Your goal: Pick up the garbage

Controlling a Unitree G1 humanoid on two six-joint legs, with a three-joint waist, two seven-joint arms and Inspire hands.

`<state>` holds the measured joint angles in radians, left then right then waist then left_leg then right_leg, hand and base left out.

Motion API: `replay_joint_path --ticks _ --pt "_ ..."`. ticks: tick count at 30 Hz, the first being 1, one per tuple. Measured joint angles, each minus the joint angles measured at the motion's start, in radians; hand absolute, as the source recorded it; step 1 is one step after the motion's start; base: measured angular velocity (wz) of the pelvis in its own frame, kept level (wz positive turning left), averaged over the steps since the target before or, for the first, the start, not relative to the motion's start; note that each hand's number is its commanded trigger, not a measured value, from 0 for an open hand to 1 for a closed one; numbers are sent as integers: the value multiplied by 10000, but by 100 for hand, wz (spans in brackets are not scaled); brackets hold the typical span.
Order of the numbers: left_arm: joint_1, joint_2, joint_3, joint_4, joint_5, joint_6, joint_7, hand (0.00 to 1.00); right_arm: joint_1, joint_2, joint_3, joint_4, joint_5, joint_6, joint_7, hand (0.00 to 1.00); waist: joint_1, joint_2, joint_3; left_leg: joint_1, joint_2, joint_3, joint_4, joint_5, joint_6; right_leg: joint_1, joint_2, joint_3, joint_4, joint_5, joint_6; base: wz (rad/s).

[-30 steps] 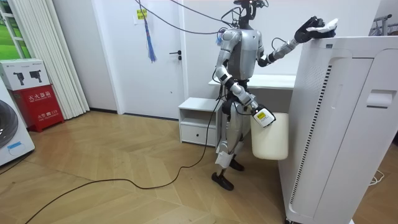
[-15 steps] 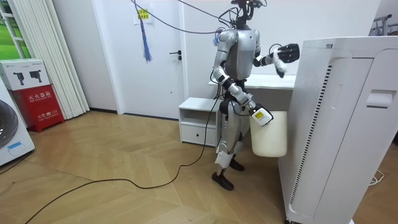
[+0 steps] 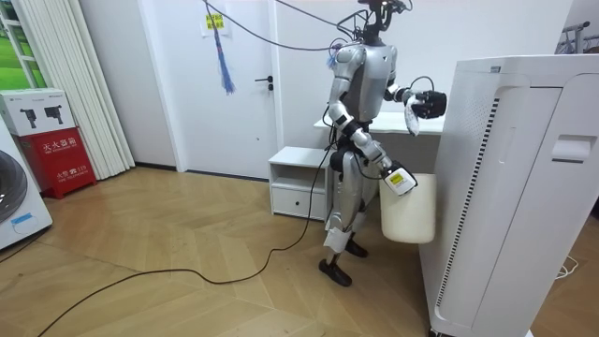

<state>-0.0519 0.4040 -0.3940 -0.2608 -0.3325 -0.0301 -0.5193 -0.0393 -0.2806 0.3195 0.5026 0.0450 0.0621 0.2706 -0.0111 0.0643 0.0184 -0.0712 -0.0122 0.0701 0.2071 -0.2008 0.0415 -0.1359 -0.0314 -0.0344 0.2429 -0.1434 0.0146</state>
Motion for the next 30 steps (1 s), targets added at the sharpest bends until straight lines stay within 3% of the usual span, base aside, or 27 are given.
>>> replay_joint_path --ticks 5,12,20,21,22,23,25,30 --pt "357 -3 32 734 370 263 -55 100 -217 -27 -275 118 209 1 -121 100 154 -44 3 -400 0 -26 166 0 0 -367 -23 -106 114 2 -3 1" --pt "680 -27 216 2105 983 247 -55 100 -252 -14 -279 694 326 -202 -424 100 177 -44 3 -534 7 -63 210 0 0 -430 -70 -493 116 10 -17 4" --pt "911 -50 254 2459 1946 308 -143 100 -261 27 -267 810 329 -200 -468 100 179 -23 -6 -878 19 -58 342 2 2 -703 -105 -575 136 46 -61 1" --pt "926 -52 254 2460 1956 318 -151 85 -262 24 -268 810 334 -200 -475 100 171 -18 -9 -918 22 -65 353 2 2 -733 -108 -585 136 47 -62 0" --pt "927 -59 254 2460 1956 329 -155 39 -261 24 -267 811 349 -200 -482 100 167 -14 -8 -929 22 -72 354 3 2 -739 -111 -598 136 47 -62 0" --pt "930 -92 253 2514 1955 337 -157 13 -264 25 -259 854 382 -200 -503 100 173 -5 -10 -928 19 -74 352 4 3 -739 -111 -599 136 46 -61 0" --pt "931 -139 247 2703 1956 359 -157 0 -282 25 -258 968 467 -200 -543 100 169 7 -14 -926 19 -73 352 5 4 -737 -112 -599 132 46 -61 0" --pt "930 -261 176 3256 1956 474 -124 0 -292 19 -144 1186 968 -200 -683 100 167 31 -4 -980 13 -74 347 6 3 -788 -108 -607 136 47 -62 0"
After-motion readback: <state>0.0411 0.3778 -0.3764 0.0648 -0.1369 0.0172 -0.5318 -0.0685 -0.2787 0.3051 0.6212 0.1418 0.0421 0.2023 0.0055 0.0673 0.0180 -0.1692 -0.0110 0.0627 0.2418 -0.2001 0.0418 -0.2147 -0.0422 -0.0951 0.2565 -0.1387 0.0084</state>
